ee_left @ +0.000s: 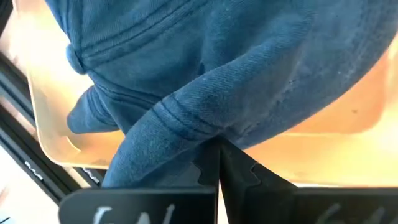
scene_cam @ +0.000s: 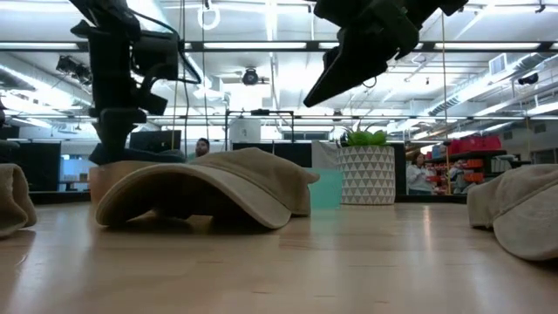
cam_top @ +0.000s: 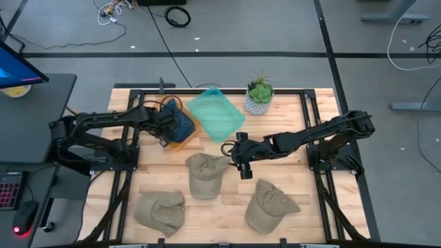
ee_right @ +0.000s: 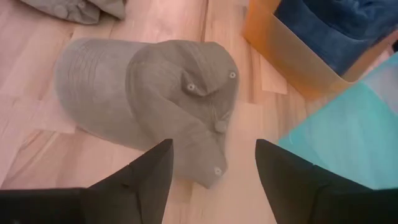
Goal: Pick & Place hat
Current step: Put the blue cap into the orange bin, then put the top brown cap into the blue bin
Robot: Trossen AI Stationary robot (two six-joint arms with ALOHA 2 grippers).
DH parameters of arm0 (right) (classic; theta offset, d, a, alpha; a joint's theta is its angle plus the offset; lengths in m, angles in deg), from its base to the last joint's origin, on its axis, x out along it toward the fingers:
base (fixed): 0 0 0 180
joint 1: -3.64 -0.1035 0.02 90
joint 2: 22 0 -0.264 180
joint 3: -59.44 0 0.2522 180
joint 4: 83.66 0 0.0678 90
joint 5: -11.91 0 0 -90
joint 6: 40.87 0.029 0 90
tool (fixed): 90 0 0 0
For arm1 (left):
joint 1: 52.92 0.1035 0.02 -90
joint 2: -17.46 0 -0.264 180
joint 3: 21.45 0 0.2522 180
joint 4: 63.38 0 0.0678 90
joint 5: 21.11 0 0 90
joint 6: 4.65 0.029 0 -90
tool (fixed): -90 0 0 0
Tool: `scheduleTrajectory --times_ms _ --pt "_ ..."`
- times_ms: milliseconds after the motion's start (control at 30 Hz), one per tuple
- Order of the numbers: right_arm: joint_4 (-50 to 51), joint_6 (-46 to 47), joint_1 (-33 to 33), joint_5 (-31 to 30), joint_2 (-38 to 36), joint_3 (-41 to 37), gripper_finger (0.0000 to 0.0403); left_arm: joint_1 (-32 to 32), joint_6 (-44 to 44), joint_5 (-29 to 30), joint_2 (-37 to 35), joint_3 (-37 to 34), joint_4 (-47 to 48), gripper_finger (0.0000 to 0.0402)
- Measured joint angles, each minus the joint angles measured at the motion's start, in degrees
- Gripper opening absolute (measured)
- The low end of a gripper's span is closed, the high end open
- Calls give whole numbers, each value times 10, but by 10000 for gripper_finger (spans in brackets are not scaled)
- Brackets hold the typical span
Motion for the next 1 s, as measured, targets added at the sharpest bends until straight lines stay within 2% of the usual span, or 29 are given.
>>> scheduleTrajectory --times_ms 300,500,767,900,1000 --pt "-28 0 0 9 0 0 233 -34 1 -13 -12 123 99 5" --pt "-66 -4 0 43 0 -3 233 -56 55 -8 -12 198 85 5" --pt "-169 0 0 55 40 -34 233 -78 149 -6 -10 213 -12 8" --pt "-203 -2 1 56 88 -34 233 -87 155 -6 -1 213 -25 37" --pt "-233 0 5 83 116 -34 233 -92 165 -6 -1 213 -29 72"
